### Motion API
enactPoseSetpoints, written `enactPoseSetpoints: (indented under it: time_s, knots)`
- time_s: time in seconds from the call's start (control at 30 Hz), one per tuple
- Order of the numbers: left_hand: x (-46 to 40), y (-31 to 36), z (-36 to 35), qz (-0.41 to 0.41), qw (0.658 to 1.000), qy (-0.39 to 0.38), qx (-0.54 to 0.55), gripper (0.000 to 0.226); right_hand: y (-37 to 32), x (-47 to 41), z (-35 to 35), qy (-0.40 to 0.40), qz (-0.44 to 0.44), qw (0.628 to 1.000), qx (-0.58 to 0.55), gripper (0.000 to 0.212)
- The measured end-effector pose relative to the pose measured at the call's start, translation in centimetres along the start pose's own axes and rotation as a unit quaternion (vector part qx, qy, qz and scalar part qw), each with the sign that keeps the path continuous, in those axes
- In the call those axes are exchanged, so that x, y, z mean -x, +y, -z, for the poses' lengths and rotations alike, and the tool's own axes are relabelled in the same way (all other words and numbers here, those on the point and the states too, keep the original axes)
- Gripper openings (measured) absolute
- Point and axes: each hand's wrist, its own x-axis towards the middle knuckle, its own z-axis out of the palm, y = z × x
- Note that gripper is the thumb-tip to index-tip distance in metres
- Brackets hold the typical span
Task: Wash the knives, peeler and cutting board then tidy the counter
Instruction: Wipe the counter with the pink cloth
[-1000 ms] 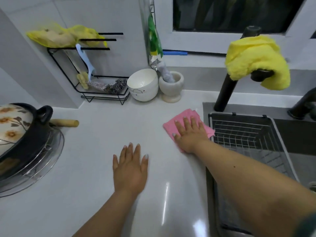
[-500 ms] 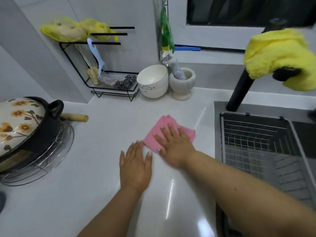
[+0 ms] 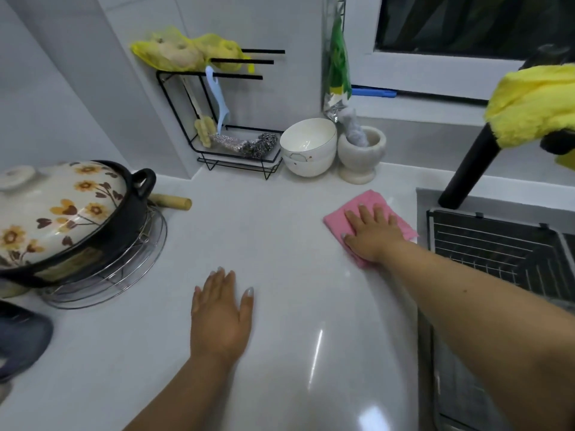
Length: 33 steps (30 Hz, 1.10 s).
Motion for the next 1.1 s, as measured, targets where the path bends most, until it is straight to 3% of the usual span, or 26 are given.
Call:
enactPoseSetpoints:
  time_s: [0.13, 0.33, 0.53, 0.6, 0.73, 0.9, 1.0, 1.1]
  knots:
    - [0.0, 0.1, 0.0, -0.001, 1.0, 0.004, -0.005, 0.088, -5.0, -2.6, 0.5, -0.014, 0.008, 1.0, -0.012, 0.065]
    - [-0.4, -0.4, 0.0, 0.0, 0.999, 0.018, 0.032, 0.084, -13.9, 0.1, -2.3, 0.025, 0.172, 0.984, 0.037, 0.06]
    - [-0.3, -0.9, 0.3, 0.001, 0.997, 0.013, 0.07, 0.086, -8.0, 7.0, -4.5, 0.057, 0.319, 0.944, 0.066, 0.065]
    - [-0.2, -0.9, 0.3, 0.003, 0.997, 0.011, 0.076, 0.087, -4.4, 7.2, -4.1, 0.056, 0.296, 0.952, 0.061, 0.058]
    - [-0.1, -0.6, 0.4, 0.005, 0.997, 0.003, 0.071, 0.088, -0.5, 4.2, -2.3, 0.06, 0.168, 0.981, 0.07, 0.056]
    - [-0.3, -0.7, 0.3, 0.009, 0.997, 0.003, 0.07, 0.088, -5.4, 0.8, -2.0, 0.022, 0.057, 0.997, 0.044, 0.063]
    - [-0.3, -1.0, 0.4, 0.014, 0.997, 0.01, 0.079, 0.088, -7.6, 1.2, -2.4, 0.027, 0.067, 0.997, 0.04, 0.065]
    - [-0.5, -0.9, 0.5, 0.015, 0.997, 0.011, 0.076, 0.086, -9.3, 3.9, -3.7, 0.038, 0.138, 0.989, 0.049, 0.061]
